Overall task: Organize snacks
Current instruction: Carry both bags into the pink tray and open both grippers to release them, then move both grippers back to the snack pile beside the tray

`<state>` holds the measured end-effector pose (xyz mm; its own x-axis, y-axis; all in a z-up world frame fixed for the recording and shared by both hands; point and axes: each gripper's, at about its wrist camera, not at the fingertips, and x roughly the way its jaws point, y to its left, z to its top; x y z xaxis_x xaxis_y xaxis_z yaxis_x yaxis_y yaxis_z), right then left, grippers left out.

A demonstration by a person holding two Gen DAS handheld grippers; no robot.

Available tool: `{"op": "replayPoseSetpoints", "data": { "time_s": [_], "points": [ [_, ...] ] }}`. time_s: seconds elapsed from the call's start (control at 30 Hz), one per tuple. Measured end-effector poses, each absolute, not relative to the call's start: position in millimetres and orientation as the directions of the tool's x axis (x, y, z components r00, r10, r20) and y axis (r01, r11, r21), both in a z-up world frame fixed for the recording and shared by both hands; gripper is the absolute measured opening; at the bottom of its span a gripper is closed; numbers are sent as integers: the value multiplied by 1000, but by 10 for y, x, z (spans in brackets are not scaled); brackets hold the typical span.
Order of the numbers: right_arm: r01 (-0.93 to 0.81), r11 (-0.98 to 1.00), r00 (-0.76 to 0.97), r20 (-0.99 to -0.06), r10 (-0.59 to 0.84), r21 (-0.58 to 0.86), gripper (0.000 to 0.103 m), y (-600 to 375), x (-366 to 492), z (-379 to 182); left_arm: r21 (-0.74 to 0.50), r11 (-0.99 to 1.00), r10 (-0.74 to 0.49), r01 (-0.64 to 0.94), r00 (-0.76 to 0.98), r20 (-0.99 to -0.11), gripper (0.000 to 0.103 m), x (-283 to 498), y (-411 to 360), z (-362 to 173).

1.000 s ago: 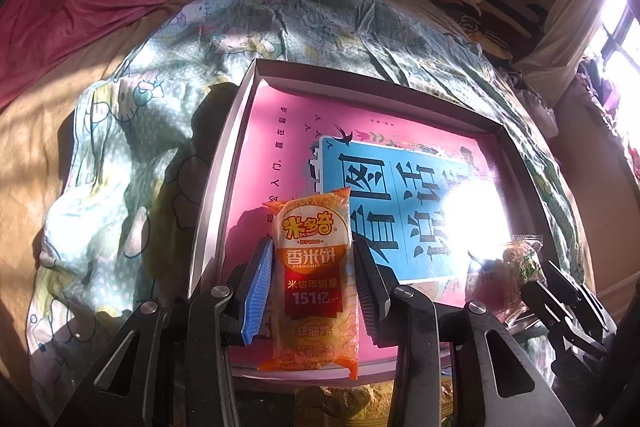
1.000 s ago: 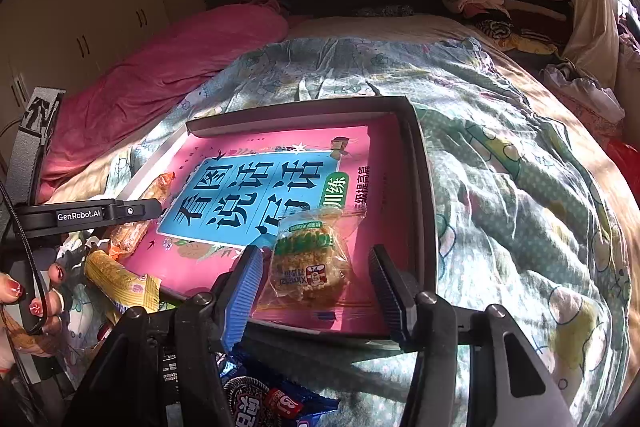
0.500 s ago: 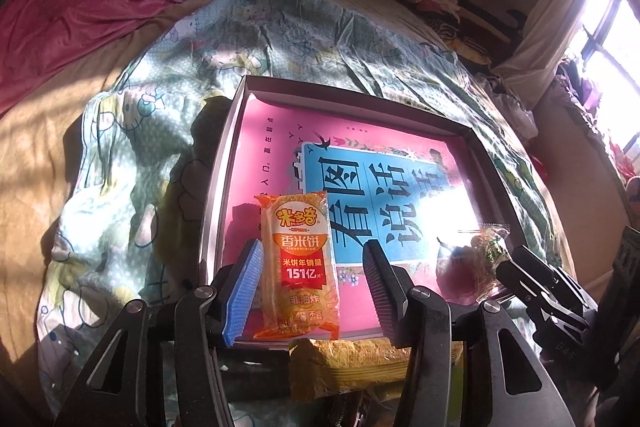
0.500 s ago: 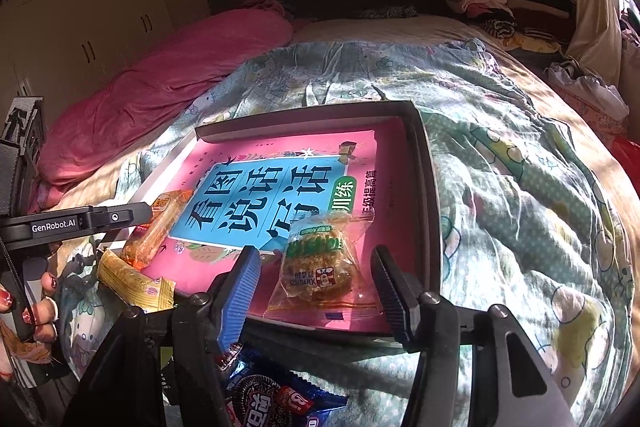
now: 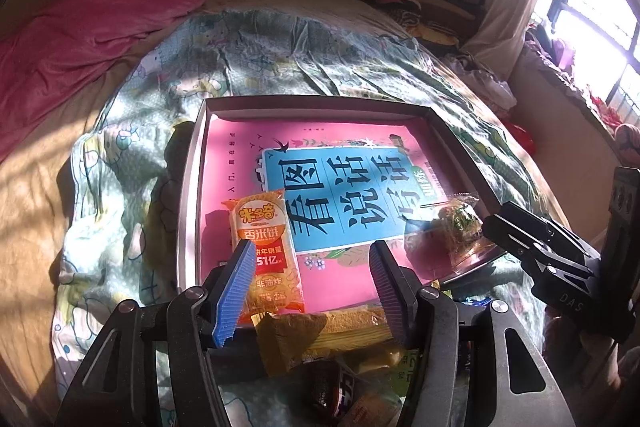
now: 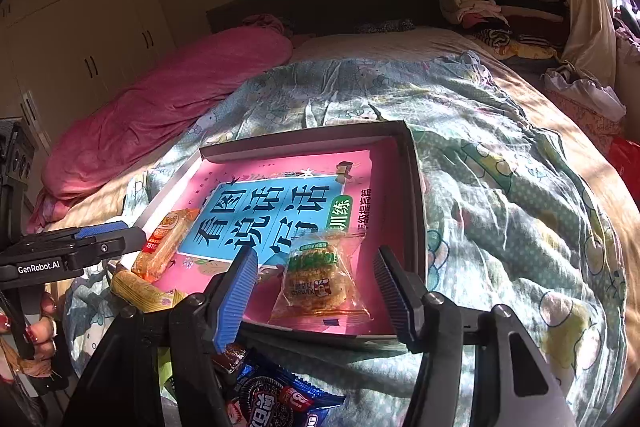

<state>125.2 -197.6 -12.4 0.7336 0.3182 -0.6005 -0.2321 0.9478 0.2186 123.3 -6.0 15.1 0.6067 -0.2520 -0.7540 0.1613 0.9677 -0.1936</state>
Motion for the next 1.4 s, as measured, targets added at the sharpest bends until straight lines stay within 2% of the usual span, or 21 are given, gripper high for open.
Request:
{"op": "replayPoseSetpoints", "data": {
  "time_s": [0.77, 1.13, 1.4],
  "points": [
    [-245, 946, 716, -618, 324, 211, 61, -1951, 1076, -114, -189, 913, -367, 362, 524, -769, 60, 1062, -309, 125],
    [-238, 936, 701, -621, 350, 260, 61, -1994, 921, -89, -232, 903, -394, 363, 479, -785, 60, 1064, -243, 33],
    [-214, 933, 671, -651, 355, 289, 62, -1979, 850, -145, -209, 909, -373, 362, 476, -797, 60, 978, -188, 10]
  ]
}}
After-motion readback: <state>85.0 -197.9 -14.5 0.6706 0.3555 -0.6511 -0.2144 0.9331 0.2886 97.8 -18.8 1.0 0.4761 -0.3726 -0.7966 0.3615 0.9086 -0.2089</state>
